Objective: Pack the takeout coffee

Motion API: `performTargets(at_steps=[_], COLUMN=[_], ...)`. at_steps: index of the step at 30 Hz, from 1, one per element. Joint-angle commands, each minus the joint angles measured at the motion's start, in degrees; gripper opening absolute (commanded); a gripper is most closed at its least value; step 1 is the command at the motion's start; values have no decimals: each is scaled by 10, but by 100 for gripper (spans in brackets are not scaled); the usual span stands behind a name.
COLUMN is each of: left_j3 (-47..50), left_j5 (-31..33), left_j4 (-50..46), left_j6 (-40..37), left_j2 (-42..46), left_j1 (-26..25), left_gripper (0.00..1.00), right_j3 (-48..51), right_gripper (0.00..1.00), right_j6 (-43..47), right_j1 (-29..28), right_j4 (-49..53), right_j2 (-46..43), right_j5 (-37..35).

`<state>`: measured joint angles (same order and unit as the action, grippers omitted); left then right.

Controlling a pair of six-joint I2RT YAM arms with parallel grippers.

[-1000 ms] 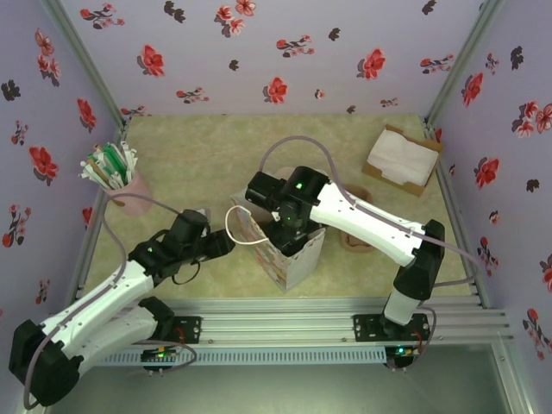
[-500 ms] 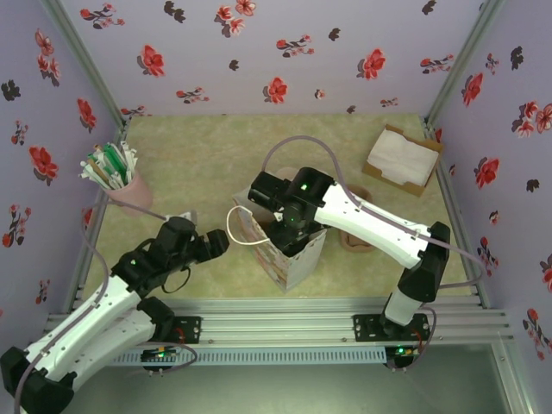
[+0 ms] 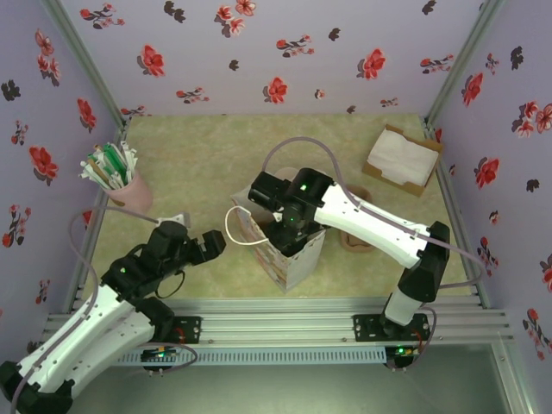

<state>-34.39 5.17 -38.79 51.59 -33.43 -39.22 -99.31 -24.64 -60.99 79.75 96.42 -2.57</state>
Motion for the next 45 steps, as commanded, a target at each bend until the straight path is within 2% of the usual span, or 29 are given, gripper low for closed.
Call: performTargets(at_steps=[1, 33, 45], left_j3=[-10, 2, -1], left_j5=[19, 19, 16], left_j4=[-16, 0, 8], left_j6=[3, 9, 7], left_j2=[13, 17, -1], left_j1=[1, 1, 1], left_gripper=[99, 99, 99], right_j3=[8, 42, 29], right_gripper=[65, 65, 65], right_j6=[-8, -4, -3], right_j1=[5, 18, 26], right_j4=[-6, -35, -5], right_j2=[-15, -23, -19], right_j5=[6, 35, 45])
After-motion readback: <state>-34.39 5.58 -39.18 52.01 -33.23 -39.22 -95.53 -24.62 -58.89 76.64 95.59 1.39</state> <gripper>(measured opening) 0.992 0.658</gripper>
